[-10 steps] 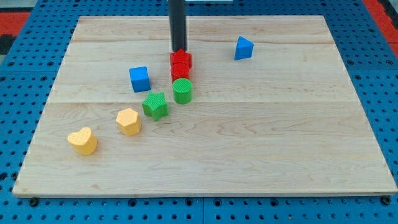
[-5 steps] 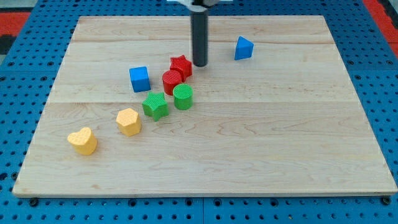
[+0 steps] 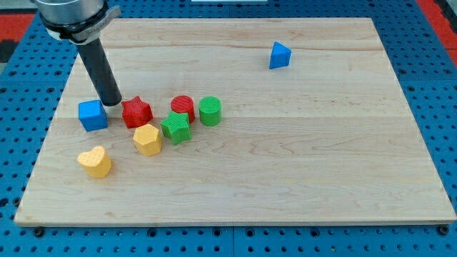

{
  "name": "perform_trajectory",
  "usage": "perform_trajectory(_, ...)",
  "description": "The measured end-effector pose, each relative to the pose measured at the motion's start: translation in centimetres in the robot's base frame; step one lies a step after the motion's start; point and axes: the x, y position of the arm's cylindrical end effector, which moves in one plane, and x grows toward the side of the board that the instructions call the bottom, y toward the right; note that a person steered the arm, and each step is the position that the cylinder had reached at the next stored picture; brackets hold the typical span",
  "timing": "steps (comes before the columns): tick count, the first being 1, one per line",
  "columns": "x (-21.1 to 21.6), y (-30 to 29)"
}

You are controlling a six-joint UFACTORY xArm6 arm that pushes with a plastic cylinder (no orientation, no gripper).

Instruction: Move the red circle to the right side of the red star

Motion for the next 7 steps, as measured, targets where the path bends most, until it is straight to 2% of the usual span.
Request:
perform_trajectory(1, -2.1, 3.7)
perform_trajectory(2, 0.3, 15.2)
perform_trajectory(4, 4.6, 22.3)
perform_trajectory(5, 5.0, 12.5)
perform_trajectory(6, 6.5, 7.5)
perform_trajectory(7, 7.6, 5.1)
